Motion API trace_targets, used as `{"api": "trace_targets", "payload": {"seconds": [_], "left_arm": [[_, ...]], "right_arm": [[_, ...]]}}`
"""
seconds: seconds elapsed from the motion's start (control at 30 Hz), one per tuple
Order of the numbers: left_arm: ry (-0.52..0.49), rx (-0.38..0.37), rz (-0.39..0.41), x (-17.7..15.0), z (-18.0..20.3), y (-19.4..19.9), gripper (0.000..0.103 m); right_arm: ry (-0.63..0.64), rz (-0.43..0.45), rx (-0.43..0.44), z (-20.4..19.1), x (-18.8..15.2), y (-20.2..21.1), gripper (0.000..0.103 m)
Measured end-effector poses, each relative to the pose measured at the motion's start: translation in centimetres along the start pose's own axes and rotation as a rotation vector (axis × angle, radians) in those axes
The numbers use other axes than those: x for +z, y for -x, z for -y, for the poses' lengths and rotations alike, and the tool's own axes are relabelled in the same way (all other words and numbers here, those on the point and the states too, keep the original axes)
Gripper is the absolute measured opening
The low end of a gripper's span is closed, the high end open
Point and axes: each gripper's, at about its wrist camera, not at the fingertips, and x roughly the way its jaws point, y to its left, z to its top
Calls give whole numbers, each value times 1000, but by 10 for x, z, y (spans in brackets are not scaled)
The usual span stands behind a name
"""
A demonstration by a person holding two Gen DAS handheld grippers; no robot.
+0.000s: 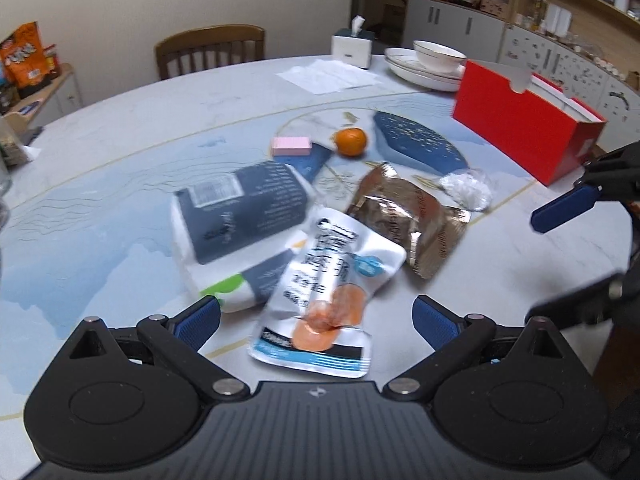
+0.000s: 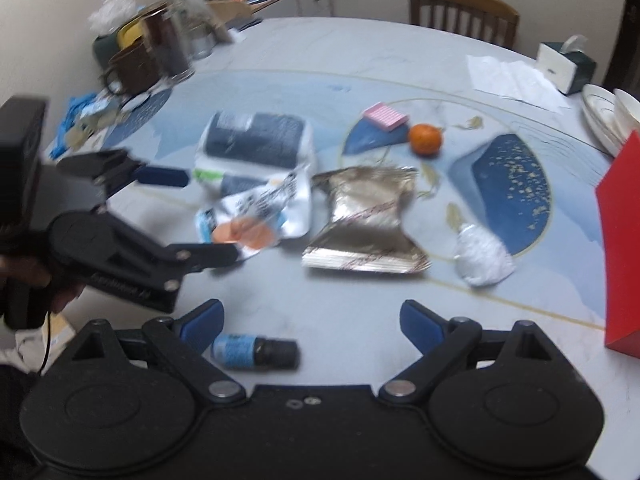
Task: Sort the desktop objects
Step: 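Return to the table and grasp the blue-labelled brown bottle with the right tool, then grasp the white sausage pouch with the left tool while the right tool holds the bottle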
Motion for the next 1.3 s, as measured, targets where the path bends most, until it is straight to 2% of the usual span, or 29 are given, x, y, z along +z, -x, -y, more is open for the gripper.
{"api": "trace_targets", "payload": {"seconds": [0.47, 0.63, 0.77, 0.97, 1.1, 1.2, 1.3], "left_arm": [[-122, -11, -24, 4, 17, -30, 102], [-154, -17, -45, 5, 17, -40, 91], [-138, -25, -54, 4, 14, -43, 88], [-144, -42, -52, 7, 16, -42, 72], [-139, -38, -44, 8, 15, -40, 54], [-127, -40, -41, 9, 13, -40, 53], [-105, -41, -35, 9, 11, -39, 49]], "right_arm": [[58, -91, 39, -25, -14, -29, 91], [72, -109, 42, -31, -16, -35, 88], [84, -128, 38, -36, -17, -41, 82], [76, -149, 28, -36, -17, -45, 75], [81, -147, 8, -36, -18, -45, 71], [91, -147, 6, -36, -17, -43, 63], [86, -148, 3, -34, -16, -43, 62]]}}
